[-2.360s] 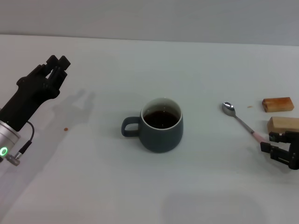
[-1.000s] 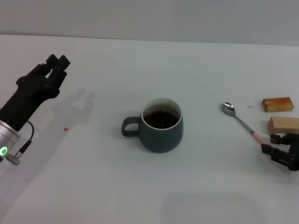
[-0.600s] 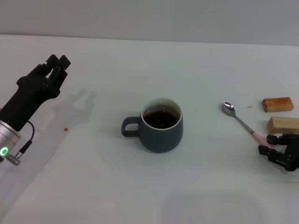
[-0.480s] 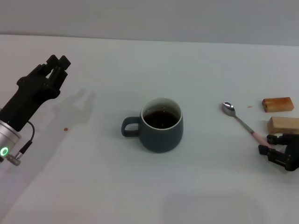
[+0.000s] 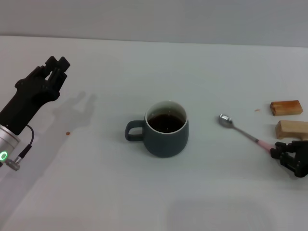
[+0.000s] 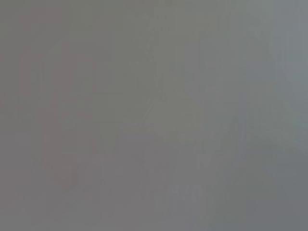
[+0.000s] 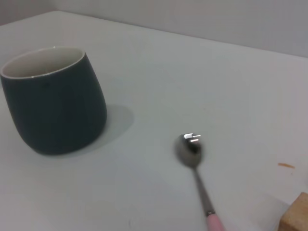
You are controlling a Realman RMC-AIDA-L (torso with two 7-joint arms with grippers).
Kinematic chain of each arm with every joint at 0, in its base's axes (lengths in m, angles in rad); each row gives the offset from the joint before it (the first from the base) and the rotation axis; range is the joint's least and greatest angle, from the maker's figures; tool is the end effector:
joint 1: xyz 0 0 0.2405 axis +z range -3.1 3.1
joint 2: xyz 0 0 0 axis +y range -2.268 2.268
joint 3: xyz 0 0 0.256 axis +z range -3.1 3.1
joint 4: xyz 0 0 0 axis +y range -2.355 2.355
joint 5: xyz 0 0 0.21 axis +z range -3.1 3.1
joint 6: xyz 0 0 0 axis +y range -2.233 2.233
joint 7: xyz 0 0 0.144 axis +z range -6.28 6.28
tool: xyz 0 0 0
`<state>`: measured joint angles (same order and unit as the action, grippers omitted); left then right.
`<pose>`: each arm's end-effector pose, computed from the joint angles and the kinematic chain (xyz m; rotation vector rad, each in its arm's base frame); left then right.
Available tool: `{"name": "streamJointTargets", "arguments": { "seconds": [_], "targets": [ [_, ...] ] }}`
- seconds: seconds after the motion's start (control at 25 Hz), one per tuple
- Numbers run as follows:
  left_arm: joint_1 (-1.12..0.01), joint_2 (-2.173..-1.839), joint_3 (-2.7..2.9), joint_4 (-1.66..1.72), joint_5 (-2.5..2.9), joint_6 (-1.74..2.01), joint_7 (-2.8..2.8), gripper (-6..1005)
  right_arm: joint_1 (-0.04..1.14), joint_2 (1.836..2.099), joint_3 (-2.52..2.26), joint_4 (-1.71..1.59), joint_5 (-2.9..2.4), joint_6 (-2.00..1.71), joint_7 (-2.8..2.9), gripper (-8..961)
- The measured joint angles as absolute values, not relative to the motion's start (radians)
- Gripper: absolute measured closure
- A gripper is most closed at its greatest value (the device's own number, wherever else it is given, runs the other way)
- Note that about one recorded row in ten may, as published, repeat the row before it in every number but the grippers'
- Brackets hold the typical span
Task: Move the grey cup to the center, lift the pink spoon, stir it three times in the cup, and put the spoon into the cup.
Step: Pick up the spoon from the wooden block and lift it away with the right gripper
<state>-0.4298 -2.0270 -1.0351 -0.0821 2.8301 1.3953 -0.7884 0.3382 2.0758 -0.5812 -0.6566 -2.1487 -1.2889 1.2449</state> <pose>-0.3103 0.3121 -0.0076 -1.8264 -0.7920 -1.1665 0.3703 0.2869 0.0107 -2.4479 0.7836 0.2768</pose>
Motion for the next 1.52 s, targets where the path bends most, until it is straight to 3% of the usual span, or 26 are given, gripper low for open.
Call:
{"name": "streamJointTargets", "arguments": {
  "seconds": [0.32, 1.08, 1.32, 1.52],
  "targets": [
    [-0.422, -2.025, -1.035, -0.089, 2.831, 1.399, -0.795, 680, 0.335, 2.076, -0.575, -0.66, -2.138, -1.295, 1.245, 817],
    [-0.42, -2.023, -1.032, -0.092, 2.837, 1.431, -0.895, 681, 0.316, 2.069, -0.527, -0.727, -2.088, -1.433, 1.279, 907],
    [-0.42, -2.026, -1.031, -0.092, 2.838, 1.438, -0.892, 681, 0.323, 2.069, -0.533, -0.736, -2.123, -1.445, 1.281, 899],
    [-0.411, -2.03, -1.03, -0.091, 2.838, 1.44, -0.882, 681, 0.33, 2.073, -0.535, -0.728, -2.175, -1.428, 1.3, 749]
  ]
}}
